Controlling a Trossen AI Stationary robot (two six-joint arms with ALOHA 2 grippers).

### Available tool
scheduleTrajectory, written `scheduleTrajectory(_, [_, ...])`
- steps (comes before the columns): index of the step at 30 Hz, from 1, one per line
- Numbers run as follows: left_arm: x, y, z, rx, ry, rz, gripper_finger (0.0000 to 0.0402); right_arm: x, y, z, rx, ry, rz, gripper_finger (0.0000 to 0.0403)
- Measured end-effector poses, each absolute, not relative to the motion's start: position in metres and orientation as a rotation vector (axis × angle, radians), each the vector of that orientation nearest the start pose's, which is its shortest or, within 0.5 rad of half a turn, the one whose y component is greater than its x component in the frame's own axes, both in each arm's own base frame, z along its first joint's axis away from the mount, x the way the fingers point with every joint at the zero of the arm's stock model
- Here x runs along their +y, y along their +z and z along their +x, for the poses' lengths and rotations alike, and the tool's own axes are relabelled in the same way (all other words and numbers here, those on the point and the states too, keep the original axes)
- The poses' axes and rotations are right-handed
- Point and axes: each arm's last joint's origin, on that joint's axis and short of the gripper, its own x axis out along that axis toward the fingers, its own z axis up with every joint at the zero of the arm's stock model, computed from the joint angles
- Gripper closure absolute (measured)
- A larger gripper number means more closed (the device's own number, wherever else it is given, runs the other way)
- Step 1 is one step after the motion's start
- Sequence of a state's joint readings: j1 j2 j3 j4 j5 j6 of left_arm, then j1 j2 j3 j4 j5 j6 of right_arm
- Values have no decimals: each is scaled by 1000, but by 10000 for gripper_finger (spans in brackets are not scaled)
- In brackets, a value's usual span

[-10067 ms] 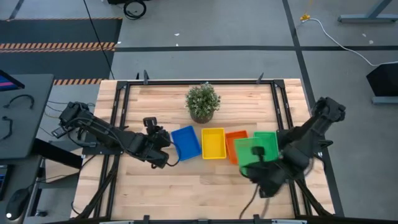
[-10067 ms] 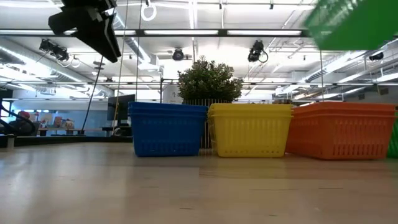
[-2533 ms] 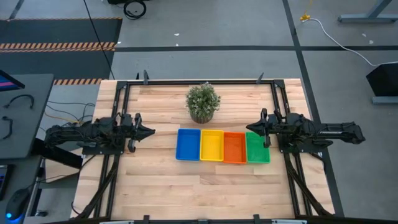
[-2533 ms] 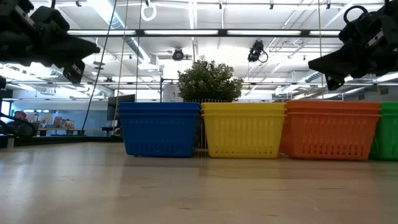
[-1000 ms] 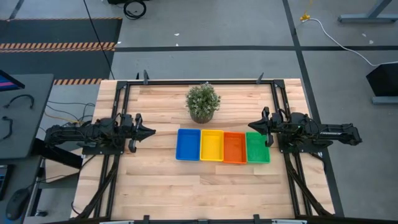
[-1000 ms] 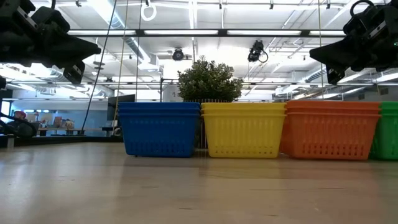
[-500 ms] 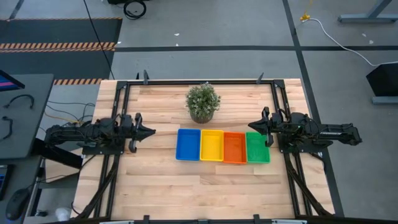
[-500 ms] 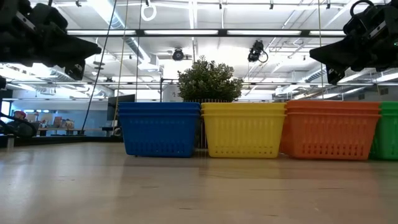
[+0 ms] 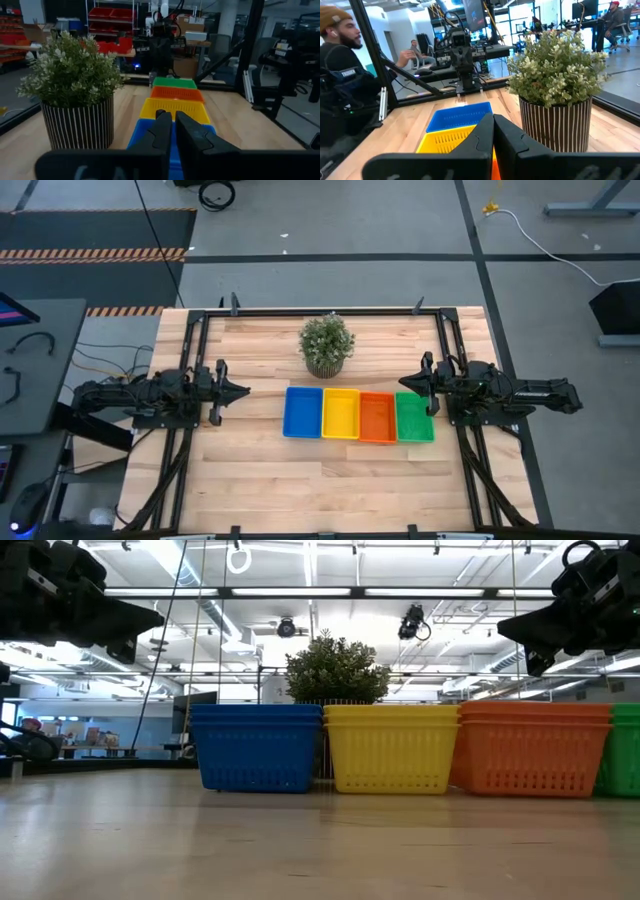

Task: Stack baskets by color
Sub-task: Return to Home Position

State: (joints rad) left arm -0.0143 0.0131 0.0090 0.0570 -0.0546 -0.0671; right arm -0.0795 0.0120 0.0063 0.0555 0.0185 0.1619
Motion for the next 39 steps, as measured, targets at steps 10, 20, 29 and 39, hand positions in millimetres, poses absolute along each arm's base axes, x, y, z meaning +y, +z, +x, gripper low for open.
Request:
scheduleTrajectory(10, [0, 168, 100, -8, 45, -67, 371, -9, 172, 99, -73, -107, 160, 389])
scheduleTrajectory(20, [0, 168, 100, -11, 45, -67, 376, -9, 173, 99, -80, -107, 160, 389])
scheduleTrajectory(29, [0, 168, 100, -13, 44, -67, 366, -9, 173, 99, -86, -106, 160, 389])
scheduleTrajectory(39, [0, 169, 100, -14, 44, -67, 375, -9, 173, 99, -89, -105, 160, 389])
